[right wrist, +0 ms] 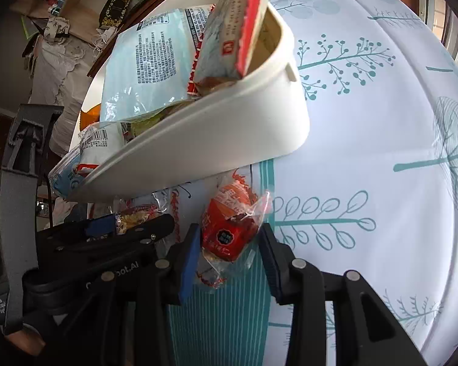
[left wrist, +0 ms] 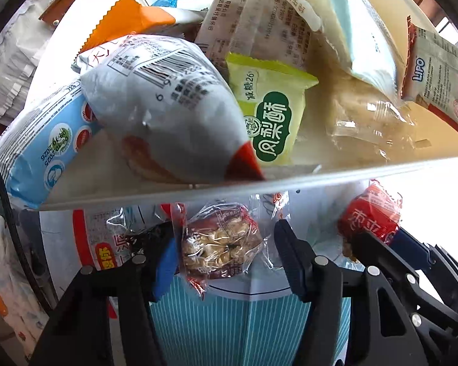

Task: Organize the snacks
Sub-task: 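Grasp the clear nut-cluster packet with left while right grasps the red candy packet, then lift the nut packet with left while right lifts the red candy over the bin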

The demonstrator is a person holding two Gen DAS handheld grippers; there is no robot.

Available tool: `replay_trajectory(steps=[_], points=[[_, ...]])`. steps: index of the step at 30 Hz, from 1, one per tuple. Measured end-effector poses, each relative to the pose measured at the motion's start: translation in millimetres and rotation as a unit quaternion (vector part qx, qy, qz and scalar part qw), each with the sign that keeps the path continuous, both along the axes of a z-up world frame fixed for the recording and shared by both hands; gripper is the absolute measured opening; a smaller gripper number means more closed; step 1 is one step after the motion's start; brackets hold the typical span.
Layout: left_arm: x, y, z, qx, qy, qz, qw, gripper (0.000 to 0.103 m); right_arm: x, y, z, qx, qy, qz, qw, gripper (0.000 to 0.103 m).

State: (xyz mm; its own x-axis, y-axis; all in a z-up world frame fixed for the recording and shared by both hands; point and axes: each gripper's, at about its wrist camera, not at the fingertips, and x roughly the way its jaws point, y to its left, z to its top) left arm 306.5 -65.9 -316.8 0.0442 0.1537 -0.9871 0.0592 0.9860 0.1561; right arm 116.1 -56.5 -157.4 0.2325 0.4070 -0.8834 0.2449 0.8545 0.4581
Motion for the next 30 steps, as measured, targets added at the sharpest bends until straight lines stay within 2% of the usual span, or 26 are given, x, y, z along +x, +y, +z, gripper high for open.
replay_trajectory(steps=[8,19,23,30], points=[[-1.6,-1.7,6.8,-0.013,0.002,-0.001,0.9999,0.048,-14.3,-5.4,4.3,-0.007,0.001,0.002,1.000,0.037],[-39.8,-10.2,16.7,-0.052,0.028,-0.010,0.9982,0.046,-49.1,-8.4,23.7,-0.029,0.002,-0.001,1.000,0.037],[-58.7,-1.8,23.7,-0.077,0.039,-0.008,0.9962,0.046,-59.0,-2.0,38.3,-0.039,-0.007,0.003,0.999,0.037],[-91.5,22.5,43.0,-0.099,0.045,-0.023,0.9938,0.046,-66.1,23.4,62.0,-0.065,-0.028,0.011,0.997,0.037]])
